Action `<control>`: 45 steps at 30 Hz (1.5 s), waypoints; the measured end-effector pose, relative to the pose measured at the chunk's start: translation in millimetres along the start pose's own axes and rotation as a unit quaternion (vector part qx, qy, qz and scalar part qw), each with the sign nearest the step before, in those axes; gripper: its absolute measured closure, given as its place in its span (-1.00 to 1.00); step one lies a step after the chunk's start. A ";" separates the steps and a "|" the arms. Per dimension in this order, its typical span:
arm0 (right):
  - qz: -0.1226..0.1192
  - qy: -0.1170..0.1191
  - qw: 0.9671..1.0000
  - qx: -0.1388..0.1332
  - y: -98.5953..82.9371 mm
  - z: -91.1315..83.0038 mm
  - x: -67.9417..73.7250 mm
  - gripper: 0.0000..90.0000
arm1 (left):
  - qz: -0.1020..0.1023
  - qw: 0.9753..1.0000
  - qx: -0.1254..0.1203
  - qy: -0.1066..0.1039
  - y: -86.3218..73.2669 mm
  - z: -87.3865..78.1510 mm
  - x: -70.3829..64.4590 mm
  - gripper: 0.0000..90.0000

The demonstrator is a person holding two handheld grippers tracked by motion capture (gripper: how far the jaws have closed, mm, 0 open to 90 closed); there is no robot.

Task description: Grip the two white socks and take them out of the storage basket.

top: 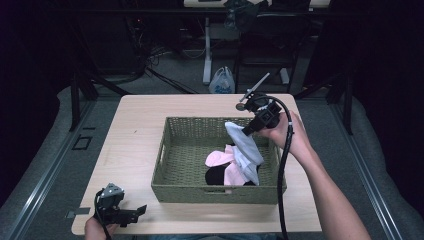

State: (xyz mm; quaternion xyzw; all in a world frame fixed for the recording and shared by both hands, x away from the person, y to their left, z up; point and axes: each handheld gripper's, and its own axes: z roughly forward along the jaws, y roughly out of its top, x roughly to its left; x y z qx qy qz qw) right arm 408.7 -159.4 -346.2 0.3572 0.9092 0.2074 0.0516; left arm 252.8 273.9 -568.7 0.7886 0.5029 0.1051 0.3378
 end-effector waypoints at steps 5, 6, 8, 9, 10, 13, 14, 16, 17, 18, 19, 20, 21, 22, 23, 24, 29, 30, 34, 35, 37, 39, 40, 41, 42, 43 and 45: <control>-0.001 -0.005 1.000 -0.003 2.2 -6.5 1.1 0.92 | 0.001 1.000 0.001 0.000 0.1 0.1 0.1 -0.99; -0.002 -0.007 1.000 -0.003 2.6 -7.3 1.3 0.92 | 0.001 1.000 0.002 -0.001 0.0 0.2 0.0 -0.99; -0.007 -0.010 1.000 0.000 3.8 -9.9 2.3 0.92 | 0.001 1.000 0.001 -0.001 0.1 0.1 -0.1 -0.99; -0.005 -0.011 1.000 -0.003 3.9 -10.2 3.4 0.92 | 0.001 1.000 0.002 -0.001 0.1 0.1 -0.2 -0.99; -0.002 -0.011 1.000 -0.007 4.1 -10.5 4.6 0.92 | 0.001 1.000 0.001 -0.001 0.0 0.0 -0.2 -0.99; -0.010 -0.015 1.000 -0.001 6.4 -14.6 5.0 0.92 | 0.001 1.000 0.001 -0.001 0.0 0.0 -0.1 -0.99; -0.010 -0.016 1.000 -0.002 6.8 -15.6 5.0 0.92 | 0.001 1.000 0.001 0.000 0.1 0.0 -0.2 -0.99; -0.010 -0.017 1.000 -0.004 7.7 -17.4 5.2 0.92 | 0.001 1.000 0.002 0.000 0.1 -0.1 -0.3 -0.99; -0.010 -0.018 1.000 -0.005 8.4 -18.9 5.3 0.92 | 0.001 1.000 0.002 0.000 0.0 0.0 -0.3 -0.99; -0.010 -0.019 1.000 -0.004 8.9 -20.2 5.3 0.92 | 0.001 1.000 0.002 -0.001 0.0 0.1 -0.3 -0.99; -0.011 -0.020 1.000 -0.005 9.2 -21.3 5.4 0.92 | 0.001 1.000 0.002 0.000 -0.1 0.1 -0.4 -0.99; -0.006 -0.019 1.000 -0.012 9.2 -21.6 5.9 0.92 | 0.001 1.000 0.002 0.000 -0.1 0.0 -0.4 -0.99; -0.010 -0.021 1.000 -0.006 10.1 -23.9 5.5 0.92 | 0.002 1.000 0.001 0.000 -0.1 0.1 -0.5 -0.99; -0.010 -0.021 1.000 -0.007 10.5 -25.0 5.5 0.92 | 0.001 1.000 0.002 0.000 0.0 0.1 -0.6 -0.99; -0.010 -0.022 1.000 -0.008 11.3 -27.3 5.2 0.92 | 0.002 1.000 0.002 -0.001 0.0 0.2 -0.6 -0.99; -0.010 -0.022 1.000 -0.007 11.7 -28.5 4.8 0.92 | 0.002 1.000 0.002 -0.001 0.0 0.2 -0.6 -0.99; -0.007 -0.026 1.000 -0.009 14.3 -37.9 1.4 0.92 | 0.001 1.000 0.002 -0.001 -0.2 0.2 -0.6 -0.99; -0.005 -0.029 1.000 -0.010 14.6 -41.1 0.5 0.92 | 0.001 1.000 0.002 -0.001 -0.2 0.3 -0.7 -0.99; 0.001 -0.034 0.999 -0.014 14.3 -50.3 -2.8 0.92 | 0.001 1.000 0.002 -0.002 -0.2 0.2 -0.8 -0.99; 0.001 -0.037 0.999 -0.013 13.8 -53.8 -4.1 0.92 | 0.001 1.000 0.001 -0.002 -0.2 0.1 -0.8 -0.99; 0.005 -0.040 0.999 -0.013 12.4 -58.4 -6.1 0.92 | 0.001 1.000 0.002 -0.002 -0.2 0.1 -0.8 -0.99; 0.009 -0.044 0.999 -0.017 9.6 -63.5 -9.0 0.92 | 0.001 1.000 0.002 -0.002 -0.2 0.1 -0.7 -0.99; 0.011 -0.046 0.999 -0.015 7.9 -66.3 -10.6 0.92 | 0.000 1.000 0.002 -0.002 -0.2 0.2 -0.8 -0.99; 0.011 -0.046 0.999 -0.015 7.9 -66.3 -10.6 0.92 | 0.000 1.000 0.002 -0.002 -0.2 0.2 -0.8 -0.99; 0.015 -0.048 0.999 -0.020 5.3 -69.3 -12.5 0.92 | 0.001 1.000 0.002 -0.002 -0.1 0.3 -0.8 -0.99; 0.021 -0.053 0.998 -0.022 0.1 -74.8 -16.5 0.92 | 0.001 1.000 0.002 -0.002 -0.1 0.3 -0.9 -0.99; 0.024 -0.057 0.998 -0.021 -3.6 -78.7 -19.6 0.92 | 0.002 1.000 0.002 -0.002 -0.2 0.3 -0.9 -0.99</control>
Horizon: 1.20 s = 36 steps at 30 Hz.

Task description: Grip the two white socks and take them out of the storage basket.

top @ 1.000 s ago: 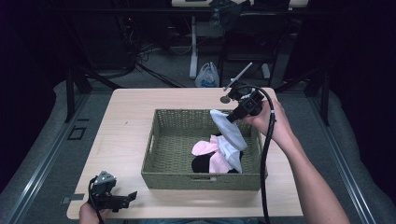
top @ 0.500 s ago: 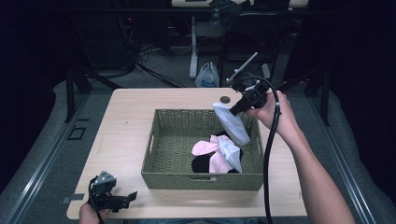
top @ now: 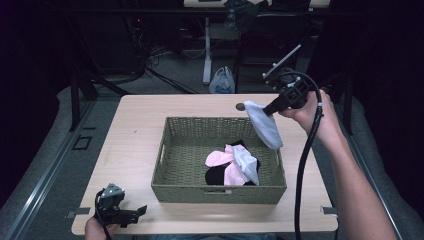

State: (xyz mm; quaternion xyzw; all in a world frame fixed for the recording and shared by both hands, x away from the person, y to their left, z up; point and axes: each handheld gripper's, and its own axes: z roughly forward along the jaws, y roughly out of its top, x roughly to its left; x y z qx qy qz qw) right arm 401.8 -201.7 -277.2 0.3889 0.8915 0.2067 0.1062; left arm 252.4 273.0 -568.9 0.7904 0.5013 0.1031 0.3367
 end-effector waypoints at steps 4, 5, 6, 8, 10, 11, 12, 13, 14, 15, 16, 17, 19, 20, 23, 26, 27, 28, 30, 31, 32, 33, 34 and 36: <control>0.015 -0.009 1.000 0.000 -11.3 -7.5 -10.3 0.92 | -0.001 1.000 0.000 0.000 0.0 0.1 -0.2 -0.99; 0.020 -0.012 1.000 -0.001 -14.6 -9.4 -13.1 0.92 | -0.001 1.000 0.000 0.000 0.0 0.2 -0.3 -0.99; 0.023 -0.013 1.000 -0.003 -18.2 -11.2 -16.3 0.92 | 0.000 1.000 0.002 -0.002 0.1 0.2 -0.2 -0.99; 0.033 -0.017 0.999 -0.004 -25.7 -13.8 -22.0 0.92 | 0.000 1.000 0.002 -0.002 0.1 0.2 -0.3 -0.99; 0.042 -0.024 0.999 -0.002 -33.6 -15.5 -27.6 0.91 | 0.000 1.000 0.002 -0.001 0.1 0.1 -0.3 -0.99; 0.046 -0.026 0.999 -0.002 -37.7 -16.0 -30.5 0.92 | 0.000 1.000 0.002 -0.001 0.1 0.1 -0.2 -0.99; 0.052 -0.031 0.998 0.000 -43.0 -16.4 -34.4 0.91 | 0.000 1.000 0.002 -0.001 0.1 0.0 -0.2 -0.99; 0.056 -0.032 0.998 0.001 -46.3 -16.6 -36.7 0.91 | 0.001 1.000 0.002 -0.002 0.2 -0.2 0.0 -0.99; 0.062 -0.035 0.997 0.003 -51.9 -16.0 -40.5 0.91 | -0.001 1.000 0.000 0.000 0.0 0.1 -0.4 -0.99; 0.066 -0.039 0.997 0.005 -56.4 -14.9 -43.4 0.91 | 0.001 1.000 0.001 0.000 0.1 0.1 -0.2 -0.99; 0.071 -0.040 0.997 0.007 -61.0 -13.7 -46.4 0.91 | 0.001 1.000 0.001 0.001 0.2 0.1 -0.3 -0.99; 0.076 -0.041 0.996 0.006 -65.7 -12.3 -49.3 0.91 | 0.001 1.000 0.001 0.001 0.2 0.0 -0.3 -0.99; 0.086 -0.046 0.995 0.011 -73.4 -8.9 -54.4 0.91 | 0.001 1.000 0.001 0.001 0.2 -0.1 -0.3 -0.99; 0.094 -0.046 0.994 0.013 -78.8 -6.4 -57.8 0.91 | 0.001 1.000 0.000 0.001 0.1 0.0 -0.3 -0.99; 0.107 -0.045 0.993 0.015 -90.8 1.7 -64.4 0.91 | 0.001 1.000 0.001 0.001 0.2 0.0 -0.4 -0.99; 0.123 -0.043 0.991 0.016 -103.6 12.9 -70.2 0.91 | 0.001 1.000 0.001 0.001 0.2 0.0 -0.4 -0.99; 0.126 -0.040 0.991 0.020 -108.0 16.5 -72.7 0.91 | 0.002 1.000 0.002 0.001 0.2 0.0 -0.4 -0.99; 0.127 -0.040 0.991 0.022 -112.1 21.0 -74.6 0.91 | 0.002 1.000 0.002 0.000 0.2 0.1 -0.4 -0.99; 0.137 -0.036 0.990 0.021 -119.7 31.3 -77.6 0.91 | 0.002 1.000 0.002 0.001 0.3 0.2 -0.5 -0.99; 0.139 -0.037 0.989 0.028 -124.1 38.2 -79.4 0.91 | 0.002 1.000 0.002 0.000 0.3 0.2 -0.4 -0.99; 0.144 -0.038 0.988 0.032 -127.1 44.3 -80.3 0.91 | 0.002 1.000 0.002 0.001 0.3 0.1 -0.4 -0.99; 0.149 -0.036 0.988 0.031 -129.5 49.0 -81.1 0.91 | 0.002 1.000 0.002 0.001 0.2 0.0 -0.4 -0.99; 0.150 -0.032 0.988 0.033 -132.8 54.8 -82.8 0.91 | 0.002 1.000 0.002 0.001 0.2 0.1 -0.3 -0.99; 0.155 -0.028 0.987 0.041 -138.6 66.2 -84.7 0.91 | 0.002 1.000 0.002 0.001 0.3 0.2 -0.3 -0.99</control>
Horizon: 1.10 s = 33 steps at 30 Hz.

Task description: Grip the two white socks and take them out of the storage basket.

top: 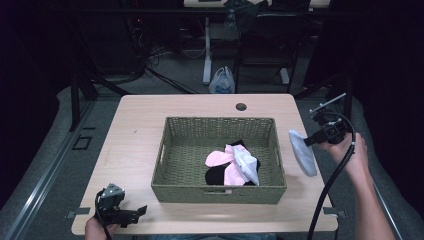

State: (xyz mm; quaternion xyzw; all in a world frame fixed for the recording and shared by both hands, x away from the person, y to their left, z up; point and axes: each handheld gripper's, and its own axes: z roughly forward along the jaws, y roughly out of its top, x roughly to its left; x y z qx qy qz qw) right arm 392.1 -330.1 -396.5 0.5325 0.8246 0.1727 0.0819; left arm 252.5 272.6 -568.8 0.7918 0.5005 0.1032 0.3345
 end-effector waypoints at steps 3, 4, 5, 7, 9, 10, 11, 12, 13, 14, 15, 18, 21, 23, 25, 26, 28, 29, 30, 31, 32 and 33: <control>0.008 0.000 1.000 0.012 -6.8 20.5 -2.5 0.91 | 0.000 1.000 0.000 0.000 0.0 -0.1 -0.1 -0.99; 0.010 0.002 1.000 0.015 -8.6 27.3 -3.1 0.91 | 0.000 1.000 0.000 0.000 -0.1 -0.1 -0.1 -0.99; 0.010 0.002 1.000 0.023 -9.7 32.5 -3.6 0.91 | 0.000 1.000 0.000 0.000 -0.1 -0.1 -0.1 -0.99; 0.016 -0.013 0.999 0.035 -12.0 46.3 -5.5 0.91 | 0.001 1.000 0.000 -0.001 0.0 0.0 -0.1 -0.99; 0.019 -0.006 0.999 0.049 -13.2 60.1 -10.2 0.91 | 0.001 1.000 0.000 -0.001 0.0 0.0 -0.1 -0.99; 0.025 -0.007 0.998 0.049 -14.2 66.9 -11.1 0.91 | 0.000 1.000 0.000 0.000 -0.1 -0.1 -0.1 -0.99; 0.025 -0.003 0.998 0.056 -14.5 72.8 -12.4 0.90 | -0.001 1.000 -0.001 0.000 -0.2 -0.1 0.1 -0.99; 0.025 -0.003 0.998 0.060 -14.9 78.2 -13.2 0.90 | -0.002 1.000 -0.001 0.000 -0.2 -0.1 0.2 -0.99; 0.028 -0.004 0.998 0.061 -15.5 82.7 -13.6 0.90 | -0.001 1.000 -0.001 -0.001 -0.2 -0.1 0.3 -0.99; 0.029 0.001 0.997 0.066 -15.8 87.1 -14.3 0.89 | 0.000 1.000 0.000 -0.001 -0.2 -0.1 0.2 -0.99; 0.032 0.000 0.997 0.067 -16.5 91.3 -14.0 0.87 | 0.000 1.000 0.000 -0.001 -0.1 -0.1 0.1 -0.99; 0.048 0.000 0.997 0.064 -17.9 98.8 -12.8 0.65 | 0.000 1.000 -0.001 -0.001 -0.3 -0.1 0.2 -0.99; 0.043 -0.005 0.997 0.067 -15.4 92.3 -11.1 0.34 | 0.000 1.000 -0.001 -0.001 -0.2 -0.1 0.1 -0.99; 0.038 -0.015 0.997 0.063 -13.2 83.7 -8.8 0.19 | 0.001 1.000 0.000 -0.001 -0.1 -0.2 -0.1 -0.99; 0.034 -0.021 0.998 0.053 -11.4 73.6 -5.5 -0.01 | 0.001 1.000 -0.001 0.000 -0.1 -0.4 -0.2 -0.99; 0.031 -0.022 0.998 0.046 -10.2 66.2 -2.8 -0.09 | 0.001 1.000 -0.001 0.000 -0.1 -0.3 -0.1 -0.99; 0.027 -0.020 0.999 0.032 -8.5 53.4 2.3 -0.22 | 0.000 1.000 0.000 0.000 0.0 -0.2 -0.1 -0.99; 0.023 -0.013 0.999 0.027 -7.5 47.0 4.9 -0.28 | 0.000 1.000 0.000 0.000 0.0 -0.2 -0.2 -0.99; 0.017 -0.010 1.000 0.024 -6.1 40.2 7.6 -0.42 | 0.000 1.000 -0.001 0.000 0.0 -0.2 -0.2 -0.99; 0.016 -0.013 1.000 0.017 -5.3 35.8 10.9 -0.49 | 0.001 1.000 -0.001 0.000 0.1 -0.2 -0.2 -0.99; 0.008 -0.015 1.000 0.009 -3.3 28.2 15.8 -0.52 | 0.001 1.000 0.000 0.000 0.1 -0.1 -0.2 -0.99; 0.003 -0.013 1.000 0.006 -1.9 23.8 18.6 -0.57 | 0.001 1.000 0.000 0.000 0.1 -0.2 -0.2 -0.99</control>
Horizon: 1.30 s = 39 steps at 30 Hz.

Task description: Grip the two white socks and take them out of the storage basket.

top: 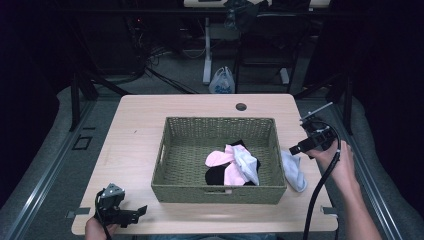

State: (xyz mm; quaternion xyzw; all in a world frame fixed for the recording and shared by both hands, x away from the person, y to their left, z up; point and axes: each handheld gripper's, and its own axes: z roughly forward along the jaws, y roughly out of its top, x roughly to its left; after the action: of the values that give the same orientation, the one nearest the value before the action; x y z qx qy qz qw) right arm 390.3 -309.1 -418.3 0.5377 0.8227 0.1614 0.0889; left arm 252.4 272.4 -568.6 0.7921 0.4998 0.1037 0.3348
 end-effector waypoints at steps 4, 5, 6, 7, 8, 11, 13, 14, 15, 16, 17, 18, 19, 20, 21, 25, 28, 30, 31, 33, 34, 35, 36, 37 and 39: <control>-0.028 0.007 0.999 -0.015 8.9 -19.6 17.5 -0.69 | 0.000 1.000 -0.001 0.000 0.0 0.1 0.0 -0.99; -0.034 0.008 0.999 -0.019 11.4 -23.0 22.7 -0.70 | 0.000 1.000 0.000 0.001 0.0 0.1 -0.1 -0.99; -0.038 0.008 0.999 -0.023 14.0 -25.8 28.1 -0.71 | -0.001 1.000 0.000 0.001 0.0 0.0 -0.1 -0.99; -0.047 0.009 0.999 -0.027 17.5 -29.1 34.6 -0.74 | -0.001 1.000 0.000 0.000 0.0 0.0 0.0 -0.99; -0.050 0.010 0.998 -0.030 19.5 -30.4 39.0 -0.76 | -0.001 1.000 0.000 0.000 -0.1 0.0 0.0 -0.99; -0.077 0.016 0.996 -0.034 29.1 -32.7 58.4 -0.82 | -0.001 1.000 0.000 0.000 -0.1 0.0 0.1 -0.99; -0.095 0.022 0.995 -0.031 35.5 -31.4 69.8 -0.83 | -0.001 1.000 -0.001 0.000 -0.1 -0.1 0.1 -0.99; -0.097 0.028 0.994 -0.033 38.4 -29.5 75.8 -0.83 | -0.001 1.000 -0.001 0.001 -0.2 -0.4 0.1 -0.99; -0.102 0.028 0.994 -0.029 41.4 -27.3 80.7 -0.83 | -0.001 1.000 -0.003 0.001 -0.3 -0.4 0.2 -0.99; -0.107 0.029 0.994 -0.024 44.0 -25.5 83.8 -0.82 | -0.002 1.000 -0.003 0.001 -0.4 -0.6 0.3 -0.99; -0.108 0.026 0.994 -0.023 46.3 -22.0 88.4 -0.81 | -0.002 1.000 -0.003 0.001 -0.5 -0.6 0.4 -0.99; -0.111 0.027 0.993 -0.021 48.9 -18.6 92.3 -0.81 | -0.003 1.000 -0.002 0.000 -0.5 -0.7 0.4 -0.99; -0.117 0.030 0.992 -0.017 52.0 -14.4 96.2 -0.81 | -0.003 1.000 -0.002 0.000 -0.5 -0.6 0.3 -0.99; -0.117 0.034 0.992 -0.018 53.4 -11.2 98.9 -0.81 | -0.002 1.000 -0.002 0.000 -0.5 -0.5 0.3 -0.99; -0.121 0.034 0.992 -0.012 55.4 -8.1 101.9 -0.82 | -0.002 1.000 -0.003 -0.001 -0.5 -0.6 0.3 -0.99; -0.130 0.047 0.990 0.001 60.3 7.9 111.7 -0.86 | -0.002 1.000 -0.003 -0.001 -0.7 -1.0 0.5 -0.99; -0.128 0.053 0.990 0.012 60.6 23.4 117.9 -0.94 | -0.002 1.000 -0.003 -0.002 -0.6 -0.9 0.2 -0.99; -0.124 0.057 0.991 0.016 60.2 28.9 120.3 -0.96 | -0.002 1.000 -0.003 -0.002 -0.6 -0.9 0.2 -0.99; -0.126 0.057 0.990 0.029 59.5 41.9 123.1 -0.99 | -0.002 1.000 -0.003 -0.002 -0.6 -0.9 0.3 -0.99; -0.124 0.058 0.990 0.043 58.7 52.0 125.1 -1.00 | -0.001 1.000 -0.004 -0.002 -0.6 -1.1 0.3 -0.99; -0.129 0.060 0.989 0.047 58.5 57.0 125.1 -1.00 | -0.001 1.000 -0.004 -0.003 -0.5 -1.1 0.2 -0.99; -0.125 0.061 0.989 0.050 57.7 61.8 126.2 -1.00 | -0.001 1.000 -0.004 -0.003 -0.5 -1.0 0.2 -0.99; -0.125 0.061 0.989 0.050 57.7 61.8 126.2 -1.00 | -0.001 1.000 -0.004 -0.003 -0.5 -1.0 0.2 -0.99; -0.125 0.064 0.988 0.057 56.1 71.2 127.6 -0.99 | -0.001 1.000 -0.004 -0.003 -0.6 -0.9 0.3 -0.99; -0.126 0.063 0.988 0.068 54.9 78.7 129.7 -0.94 | -0.002 1.000 -0.004 -0.003 -0.6 -1.0 0.3 -0.99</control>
State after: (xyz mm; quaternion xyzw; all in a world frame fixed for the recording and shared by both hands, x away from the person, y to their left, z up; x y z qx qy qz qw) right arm 409.8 -157.0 -468.3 0.4231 0.8971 0.1259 0.0193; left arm 251.6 273.3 -568.2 0.7903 0.4996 0.1026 0.3396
